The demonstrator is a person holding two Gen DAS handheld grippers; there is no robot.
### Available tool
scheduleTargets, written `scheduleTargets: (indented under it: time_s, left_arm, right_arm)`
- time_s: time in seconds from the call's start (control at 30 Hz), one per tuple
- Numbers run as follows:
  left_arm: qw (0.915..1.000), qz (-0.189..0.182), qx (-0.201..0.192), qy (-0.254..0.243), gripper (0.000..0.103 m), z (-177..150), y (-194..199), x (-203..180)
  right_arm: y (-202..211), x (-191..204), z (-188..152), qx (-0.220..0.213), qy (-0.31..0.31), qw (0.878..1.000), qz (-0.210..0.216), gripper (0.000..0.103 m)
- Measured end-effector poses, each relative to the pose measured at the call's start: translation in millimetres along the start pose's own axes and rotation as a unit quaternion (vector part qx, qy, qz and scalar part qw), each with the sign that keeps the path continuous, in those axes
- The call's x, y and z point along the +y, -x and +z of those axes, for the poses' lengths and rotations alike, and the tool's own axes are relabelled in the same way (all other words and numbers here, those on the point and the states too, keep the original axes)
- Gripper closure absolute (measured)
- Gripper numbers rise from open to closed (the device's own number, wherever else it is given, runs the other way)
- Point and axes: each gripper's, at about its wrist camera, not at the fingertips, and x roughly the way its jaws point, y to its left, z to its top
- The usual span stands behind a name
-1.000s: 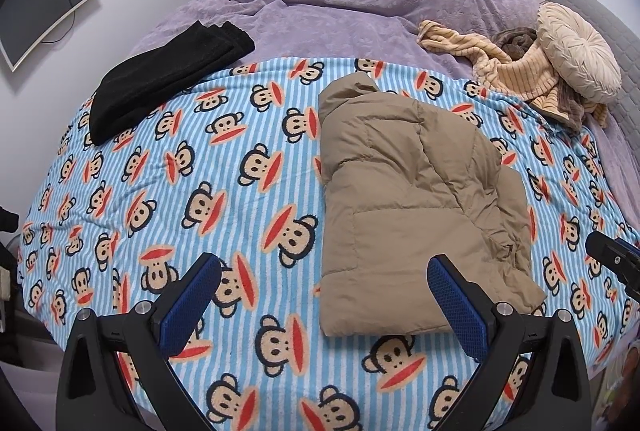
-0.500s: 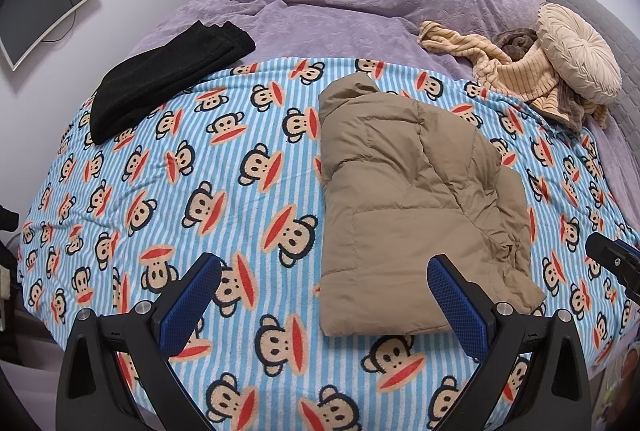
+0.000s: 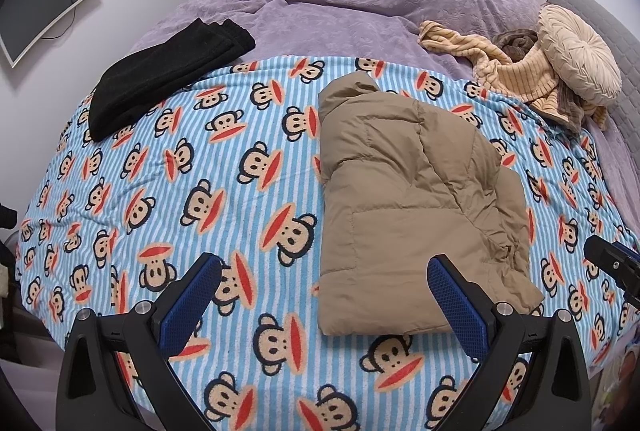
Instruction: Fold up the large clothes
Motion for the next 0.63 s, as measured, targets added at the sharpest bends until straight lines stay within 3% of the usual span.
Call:
scheduleTargets:
  time_s: [0.63]
  left_arm:
    - [0.9999,-0.001,-0.005,0.011,0.000,-4.7,-0.2,-0.1]
  right_arm:
    - [0.0,4.6,0.0,0.004,-0.002,1.000,0.000,0.016]
